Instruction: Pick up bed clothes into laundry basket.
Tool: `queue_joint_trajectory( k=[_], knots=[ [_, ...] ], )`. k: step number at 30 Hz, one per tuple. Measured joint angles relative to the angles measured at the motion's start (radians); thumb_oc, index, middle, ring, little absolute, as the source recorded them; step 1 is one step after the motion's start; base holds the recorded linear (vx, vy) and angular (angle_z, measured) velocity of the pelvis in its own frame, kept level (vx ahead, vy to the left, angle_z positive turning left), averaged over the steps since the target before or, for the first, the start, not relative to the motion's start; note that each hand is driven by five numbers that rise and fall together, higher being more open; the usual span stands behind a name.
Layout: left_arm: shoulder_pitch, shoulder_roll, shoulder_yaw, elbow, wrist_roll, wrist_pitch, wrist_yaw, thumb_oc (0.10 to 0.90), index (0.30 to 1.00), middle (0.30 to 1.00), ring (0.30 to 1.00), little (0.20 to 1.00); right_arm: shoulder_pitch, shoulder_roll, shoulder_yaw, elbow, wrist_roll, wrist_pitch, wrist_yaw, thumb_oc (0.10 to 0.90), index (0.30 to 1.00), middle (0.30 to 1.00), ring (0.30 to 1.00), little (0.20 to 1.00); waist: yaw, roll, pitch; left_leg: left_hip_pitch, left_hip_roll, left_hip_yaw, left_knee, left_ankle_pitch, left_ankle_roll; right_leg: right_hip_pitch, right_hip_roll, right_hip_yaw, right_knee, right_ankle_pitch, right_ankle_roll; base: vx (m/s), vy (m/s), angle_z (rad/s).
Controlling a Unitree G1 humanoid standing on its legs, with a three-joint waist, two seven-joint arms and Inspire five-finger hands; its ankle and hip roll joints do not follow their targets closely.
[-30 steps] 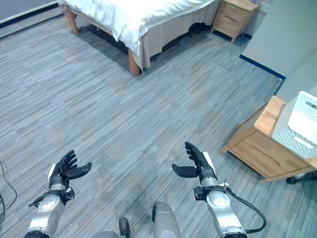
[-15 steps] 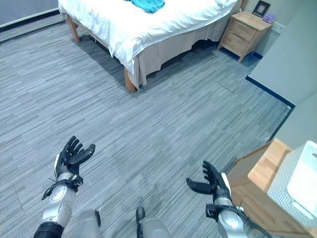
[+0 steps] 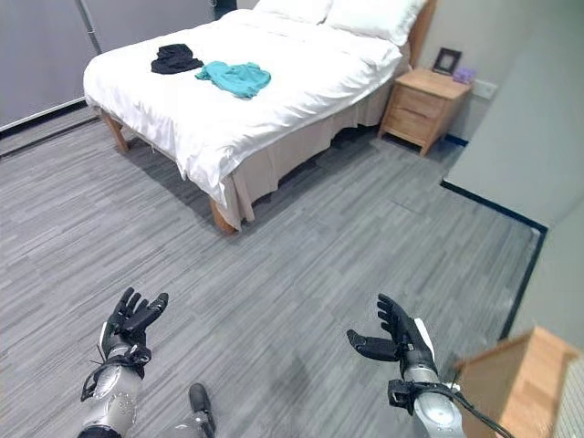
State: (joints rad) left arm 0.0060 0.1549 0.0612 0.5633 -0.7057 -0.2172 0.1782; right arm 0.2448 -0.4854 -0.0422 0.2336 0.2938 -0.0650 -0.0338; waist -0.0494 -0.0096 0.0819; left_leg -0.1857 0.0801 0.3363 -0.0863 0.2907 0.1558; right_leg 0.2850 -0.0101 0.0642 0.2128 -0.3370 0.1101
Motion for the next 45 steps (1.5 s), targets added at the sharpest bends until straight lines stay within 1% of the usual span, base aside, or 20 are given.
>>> queue_joint_trajectory(
  k=[1,4,5,7,8,11,15,19,21,24,25,28,30,33,35,38,40,43,44,45],
  knots=[
    [0.005,0.053,0.011,0.011,0.0,0.003,0.006,0.8,0.9,0.9,0.9,0.9,-0.026,0.073,0.022,0.018,-0.003,-0.001,0.008,0.8,0.9,0.9,0.9,0.9,0.001,-0.075,-0.009,0.033,-0.04,-0.019,0.012,-0.02,-0.013,-0.022,-0.068,0.013,0.101,-0.049,0.044,0.57,0.41,-0.61],
    [-0.021,0.1,0.024,0.01,-0.001,0.003,0.008,0.8,0.9,0.9,0.9,0.9,-0.059,0.143,0.047,0.004,0.009,-0.011,0.004,0.8,0.9,0.9,0.9,0.9,0.006,-0.116,0.01,0.032,-0.034,0.014,0.156,-0.12,-0.038,-0.073,-0.131,0.018,0.236,0.113,0.05,0.32,0.35,-0.18],
    [-0.029,0.118,0.022,0.0,-0.002,-0.002,-0.001,0.8,0.9,0.9,0.9,0.9,-0.057,0.19,0.047,0.008,0.015,-0.009,0.007,0.8,0.9,0.9,0.9,0.9,0.035,-0.113,0.032,0.035,-0.024,0.042,0.251,-0.189,-0.015,-0.165,-0.11,-0.015,0.415,0.269,-0.014,0.45,0.557,0.3],
    [-0.009,0.097,-0.004,-0.044,-0.003,-0.002,-0.009,0.8,0.9,0.9,0.9,0.9,-0.038,0.167,0.022,-0.015,0.019,-0.01,0.007,0.8,0.9,0.9,0.9,0.9,0.025,-0.085,0.051,0.142,-0.137,0.087,0.13,-0.186,0.03,-0.255,-0.129,-0.009,0.629,0.508,0.001,0.38,0.432,0.17],
    [0.0,0.108,-0.008,-0.073,0.001,-0.005,-0.017,0.8,0.9,0.9,0.9,0.9,-0.05,0.143,0.004,-0.016,0.022,-0.024,0.008,0.8,0.9,0.9,0.9,0.9,0.019,-0.026,0.072,0.212,-0.121,0.074,0.079,-0.269,-0.002,-0.358,-0.136,-0.014,0.737,0.408,-0.004,0.25,0.224,0.19],
    [-0.051,0.146,0.024,-0.061,0.001,-0.001,-0.009,0.8,0.9,0.9,0.9,0.9,-0.083,0.144,0.003,-0.012,0.026,-0.019,0.008,0.8,0.9,0.9,0.9,0.9,-0.024,-0.048,0.113,0.238,-0.157,0.039,0.088,-0.29,-0.001,-0.513,-0.202,0.05,0.772,0.316,-0.001,0.3,0.185,0.46],
    [-0.074,0.134,0.032,-0.065,0.002,0.0,-0.014,0.8,0.9,0.9,0.9,0.9,-0.022,0.141,-0.003,-0.013,0.026,-0.011,0.022,0.8,0.9,0.9,0.9,0.9,-0.063,-0.026,0.172,0.451,-0.126,0.024,-0.003,-0.365,0.034,-0.752,-0.107,0.049,0.645,0.298,0.023,0.5,0.108,0.18],
    [-0.053,0.098,-0.002,-0.065,0.001,0.001,-0.026,0.8,0.9,0.9,0.9,0.9,0.004,0.139,-0.014,-0.005,0.038,-0.01,0.008,0.8,0.9,0.9,0.9,0.9,-0.143,-0.086,0.119,0.549,-0.118,-0.045,-0.004,-0.456,-0.139,-0.712,-0.08,-0.033,0.064,0.31,0.033,0.58,-0.045,0.52],
    [-0.037,0.047,-0.02,-0.049,0.002,0.012,-0.033,0.8,0.9,0.9,0.9,0.9,0.011,0.124,-0.028,0.009,0.04,-0.009,0.007,0.8,0.9,0.9,0.9,0.9,-0.161,-0.033,0.097,0.586,-0.053,-0.078,-0.001,-0.499,-0.19,-0.658,-0.019,-0.057,0.029,0.39,0.02,0.48,-0.093,0.55],
    [-0.039,0.042,-0.049,-0.059,0.043,0.023,-0.053,0.8,0.9,0.9,0.9,0.9,-0.05,0.103,-0.026,0.032,0.039,-0.008,0.011,0.8,0.9,0.9,0.9,0.9,-0.142,-0.016,0.091,0.622,0.005,-0.07,0.076,-0.42,-0.278,-0.62,-0.007,-0.196,0.072,0.485,-0.097,0.52,-0.197,-0.04],
    [-0.034,0.042,-0.047,-0.055,0.043,0.027,-0.054,0.8,0.9,0.9,0.9,0.9,-0.075,0.101,-0.026,0.042,0.039,-0.008,0.008,0.8,0.9,0.9,0.9,0.9,-0.131,-0.012,0.092,0.611,0.041,-0.078,0.206,-0.41,-0.296,-0.571,-0.009,-0.241,0.091,0.454,-0.159,0.29,-0.177,-0.24],
    [-0.054,0.028,-0.03,-0.061,0.036,0.02,-0.06,0.8,0.9,0.9,0.9,0.9,-0.108,0.068,-0.023,0.033,0.05,-0.016,0.007,0.8,0.9,0.9,0.9,0.9,-0.127,-0.015,0.083,0.43,0.089,-0.192,0.607,-0.259,-0.394,-0.433,0.01,-0.25,0.029,0.392,-0.203,0.43,-0.314,0.2],
    [-0.066,0.02,0.015,-0.076,0.011,0.01,-0.056,0.8,0.9,0.9,0.9,0.9,-0.15,0.065,-0.024,0.032,0.094,-0.018,0.002,0.8,0.9,0.9,0.9,0.9,-0.088,-0.048,0.11,0.273,0.087,-0.231,0.87,-0.068,-0.375,-0.372,0.025,-0.187,-0.026,0.391,-0.233,0.34,-0.193,-0.6],
    [-0.056,0.052,0.052,-0.066,-0.001,0.005,-0.043,0.8,0.9,0.9,0.9,0.9,-0.177,0.069,-0.013,0.001,0.109,-0.036,-0.004,0.8,0.9,0.9,0.9,0.9,-0.059,-0.108,0.133,0.103,0.107,-0.17,0.877,-0.227,-0.292,-0.24,-0.001,-0.155,-0.133,0.413,-0.23,0.28,0.001,-0.54],
    [-0.042,0.058,0.056,-0.062,-0.007,-0.002,-0.039,0.8,0.9,0.9,0.9,0.9,-0.177,0.064,-0.013,-0.012,0.109,-0.043,-0.006,0.8,0.9,0.9,0.9,0.9,-0.038,-0.12,0.135,0.079,0.114,-0.116,0.63,-0.251,-0.28,-0.169,0.01,-0.114,-0.189,0.408,-0.2,0.36,0.146,-0.54],
    [-0.024,0.061,0.037,-0.063,-0.009,-0.004,-0.038,0.8,0.9,0.9,0.9,0.9,-0.16,0.061,-0.01,-0.014,0.108,-0.045,-0.001,0.8,0.9,0.9,0.9,0.9,-0.039,-0.095,0.13,0.097,0.074,-0.163,0.264,-0.216,-0.266,-0.093,0.046,-0.068,-0.24,0.394,-0.165,0.23,0.081,-0.61],
    [-0.011,0.046,0.005,-0.061,-0.01,-0.004,-0.039,0.8,0.9,0.9,0.9,0.9,-0.116,0.048,-0.01,-0.011,0.108,-0.045,0.005,0.8,0.9,0.9,0.9,0.9,-0.054,-0.062,0.112,0.099,0.029,-0.157,0.255,-0.069,-0.192,-0.044,0.067,-0.03,-0.259,0.363,-0.121,0.21,0.103,-0.44],
    [-0.026,0.046,-0.05,-0.062,-0.01,-0.004,-0.059,0.8,0.9,0.9,0.9,0.9,-0.057,0.053,-0.006,0.003,0.097,-0.037,0.01,0.8,0.9,0.9,0.9,0.9,-0.091,-0.029,0.094,0.197,0.041,-0.137,0.091,-0.089,-0.123,-0.134,0.077,-0.033,-0.066,0.255,-0.008,0.1,0.13,-0.13],
    [-0.027,0.031,-0.052,-0.062,-0.009,-0.005,-0.059,0.8,0.9,0.9,0.9,0.9,-0.053,0.051,-0.006,-0.008,0.097,-0.037,0.014,0.8,0.9,0.9,0.9,0.9,-0.098,-0.01,0.071,0.222,0.036,-0.155,0.016,-0.096,-0.111,-0.166,0.056,-0.032,-0.158,0.229,-0.046,0.07,0.115,-0.53],
    [-0.037,0.035,-0.047,-0.062,-0.01,-0.005,-0.058,0.8,0.9,0.9,0.9,0.9,-0.054,0.055,-0.007,-0.008,0.098,-0.038,0.015,0.8,0.9,0.9,0.9,0.9,-0.108,-0.009,0.067,0.225,0.024,-0.167,-0.003,-0.1,-0.117,-0.144,0.039,-0.069,-0.233,0.331,-0.068,0.04,0.079,-0.26]
  ],
)
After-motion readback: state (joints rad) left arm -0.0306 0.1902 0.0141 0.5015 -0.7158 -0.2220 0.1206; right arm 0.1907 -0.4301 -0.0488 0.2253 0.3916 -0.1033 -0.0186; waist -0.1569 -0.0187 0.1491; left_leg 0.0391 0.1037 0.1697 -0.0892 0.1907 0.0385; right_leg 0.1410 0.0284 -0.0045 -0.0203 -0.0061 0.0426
